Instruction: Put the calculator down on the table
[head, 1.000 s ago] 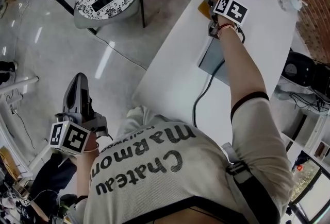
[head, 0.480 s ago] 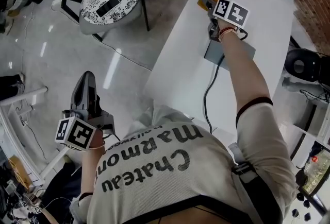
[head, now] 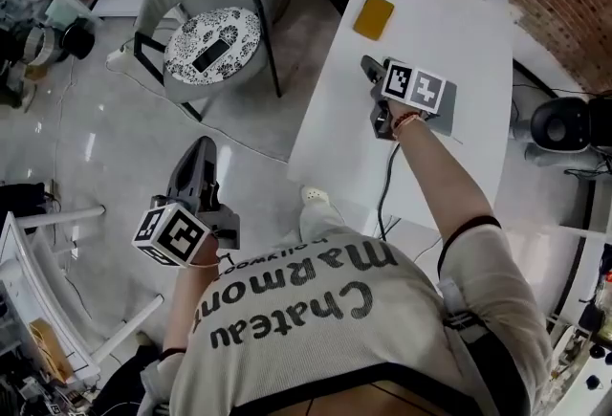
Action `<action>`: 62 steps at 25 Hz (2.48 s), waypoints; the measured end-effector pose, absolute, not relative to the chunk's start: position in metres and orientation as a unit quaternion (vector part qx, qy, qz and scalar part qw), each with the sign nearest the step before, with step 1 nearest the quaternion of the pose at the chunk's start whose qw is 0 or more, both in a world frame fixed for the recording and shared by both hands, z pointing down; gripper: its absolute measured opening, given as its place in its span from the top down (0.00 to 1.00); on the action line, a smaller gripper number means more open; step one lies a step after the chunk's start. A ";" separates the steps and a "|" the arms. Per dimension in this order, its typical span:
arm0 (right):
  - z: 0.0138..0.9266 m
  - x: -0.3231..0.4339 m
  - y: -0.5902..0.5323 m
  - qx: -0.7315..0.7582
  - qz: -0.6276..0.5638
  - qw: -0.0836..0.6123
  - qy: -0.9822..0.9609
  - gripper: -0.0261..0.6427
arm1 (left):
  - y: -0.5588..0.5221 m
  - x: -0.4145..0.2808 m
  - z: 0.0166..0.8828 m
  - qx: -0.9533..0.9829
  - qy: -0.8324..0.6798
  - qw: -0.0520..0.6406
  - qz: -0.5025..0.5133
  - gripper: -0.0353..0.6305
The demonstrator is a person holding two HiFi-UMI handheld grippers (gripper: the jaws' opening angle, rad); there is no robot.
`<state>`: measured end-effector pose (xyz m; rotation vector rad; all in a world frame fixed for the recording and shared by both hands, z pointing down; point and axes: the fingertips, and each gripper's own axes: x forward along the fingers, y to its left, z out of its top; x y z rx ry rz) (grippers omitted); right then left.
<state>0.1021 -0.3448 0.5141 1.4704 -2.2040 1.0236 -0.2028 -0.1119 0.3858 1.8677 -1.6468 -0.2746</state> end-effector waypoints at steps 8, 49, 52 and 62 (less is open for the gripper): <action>0.470 0.073 -0.246 0.501 0.355 0.091 -0.784 0.75 | -0.096 -0.197 0.343 0.744 -0.593 0.273 -0.141 0.94; 0.326 0.044 -0.022 0.547 0.172 0.023 -0.819 0.96 | 0.020 -0.159 0.285 0.824 -0.525 0.180 -0.113 0.94; 0.331 0.046 -0.017 0.553 0.174 0.033 -0.814 0.96 | 0.023 -0.160 0.292 0.824 -0.524 0.189 -0.108 0.94; 0.353 0.054 -0.020 0.556 0.176 0.048 -0.811 0.96 | 0.019 -0.150 0.315 0.825 -0.519 0.198 -0.099 0.94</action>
